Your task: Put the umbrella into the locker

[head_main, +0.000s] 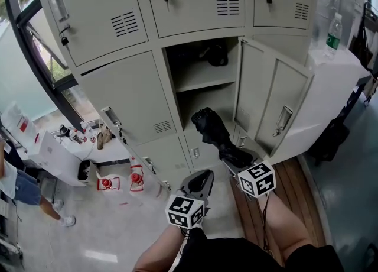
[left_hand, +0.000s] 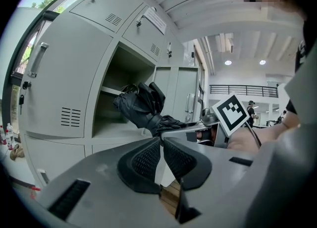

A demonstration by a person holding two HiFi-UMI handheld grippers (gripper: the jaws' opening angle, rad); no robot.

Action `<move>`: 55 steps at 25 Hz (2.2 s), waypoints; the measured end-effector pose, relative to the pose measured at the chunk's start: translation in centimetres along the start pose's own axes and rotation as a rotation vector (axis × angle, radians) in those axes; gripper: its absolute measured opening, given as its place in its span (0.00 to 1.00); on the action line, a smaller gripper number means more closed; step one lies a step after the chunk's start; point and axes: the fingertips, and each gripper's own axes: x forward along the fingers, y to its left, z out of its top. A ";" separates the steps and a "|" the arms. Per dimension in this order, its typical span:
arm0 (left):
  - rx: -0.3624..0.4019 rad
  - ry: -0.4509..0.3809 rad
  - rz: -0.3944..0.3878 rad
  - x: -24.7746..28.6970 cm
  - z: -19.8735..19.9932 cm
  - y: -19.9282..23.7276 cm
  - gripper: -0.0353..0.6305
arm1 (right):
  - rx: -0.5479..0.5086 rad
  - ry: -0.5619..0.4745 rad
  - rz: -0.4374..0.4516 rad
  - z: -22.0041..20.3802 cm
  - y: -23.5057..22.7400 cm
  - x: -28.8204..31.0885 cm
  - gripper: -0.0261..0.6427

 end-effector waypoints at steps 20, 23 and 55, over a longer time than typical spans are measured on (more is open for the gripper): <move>0.012 0.063 -0.074 5.5 0.4 9.3 0.10 | -0.090 0.124 -0.058 1.5 -4.9 13.7 0.43; 0.016 0.069 -0.084 6.2 0.6 10.3 0.10 | -0.090 0.137 -0.062 1.7 -5.6 15.5 0.43; 0.040 0.123 -0.170 11.5 1.2 15.7 0.10 | -0.186 0.253 -0.115 3.4 -13.2 28.1 0.43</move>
